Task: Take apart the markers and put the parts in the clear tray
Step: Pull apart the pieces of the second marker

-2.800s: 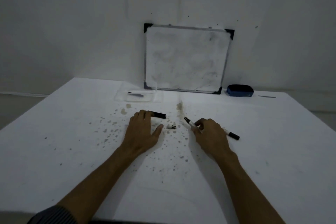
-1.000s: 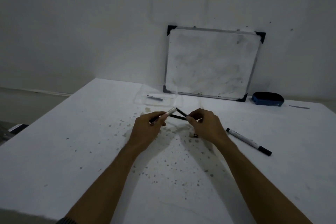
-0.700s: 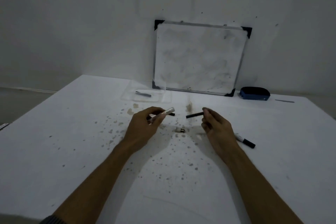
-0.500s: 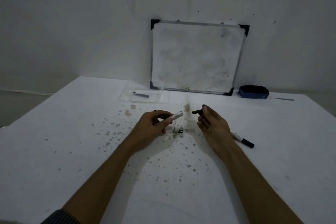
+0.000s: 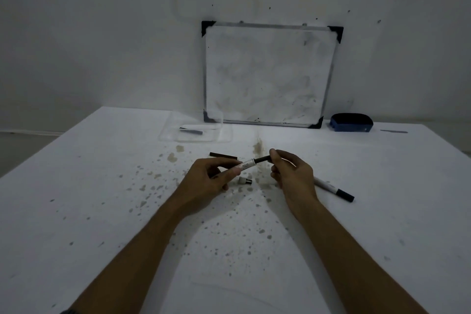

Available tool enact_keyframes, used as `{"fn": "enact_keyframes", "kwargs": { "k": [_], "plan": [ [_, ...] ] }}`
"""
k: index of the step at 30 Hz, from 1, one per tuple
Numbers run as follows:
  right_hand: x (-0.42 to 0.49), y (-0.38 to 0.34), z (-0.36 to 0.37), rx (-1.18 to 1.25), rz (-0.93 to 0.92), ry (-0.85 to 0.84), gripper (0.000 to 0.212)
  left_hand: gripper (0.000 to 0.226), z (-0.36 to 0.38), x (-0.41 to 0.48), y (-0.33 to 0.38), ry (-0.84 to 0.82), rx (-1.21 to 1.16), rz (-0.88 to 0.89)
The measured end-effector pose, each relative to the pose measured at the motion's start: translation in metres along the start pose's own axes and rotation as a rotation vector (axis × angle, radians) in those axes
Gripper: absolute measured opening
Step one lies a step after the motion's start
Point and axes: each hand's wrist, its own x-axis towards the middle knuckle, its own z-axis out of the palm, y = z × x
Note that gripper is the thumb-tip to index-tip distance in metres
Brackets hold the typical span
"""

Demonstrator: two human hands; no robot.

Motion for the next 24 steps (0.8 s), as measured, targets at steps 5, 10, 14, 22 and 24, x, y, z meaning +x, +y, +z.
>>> {"fn": "enact_keyframes", "kwargs": {
  "k": [5,10,14,22,24],
  "plan": [
    [-0.009,-0.003,0.003,-0.122,-0.236,0.042,0.025,0.026,0.001,-0.001,0.001,0.02,0.04,0.002],
    [-0.021,-0.001,0.01,-0.364,-0.506,-0.085,0.019,0.027,0.006,-0.001,0.003,0.018,-0.003,0.036],
    [-0.023,0.006,0.015,-0.539,-0.596,-0.118,0.024,0.025,0.002,0.002,0.001,0.081,-0.044,0.014],
    [-0.023,0.015,0.01,-0.948,-0.529,-0.347,0.032,0.016,-0.003,0.004,0.005,0.139,-0.168,-0.04],
    [-0.022,0.017,0.01,-1.02,-0.566,-0.382,0.033,0.018,-0.003,0.003,0.007,0.123,-0.187,-0.059]
  ]
}}
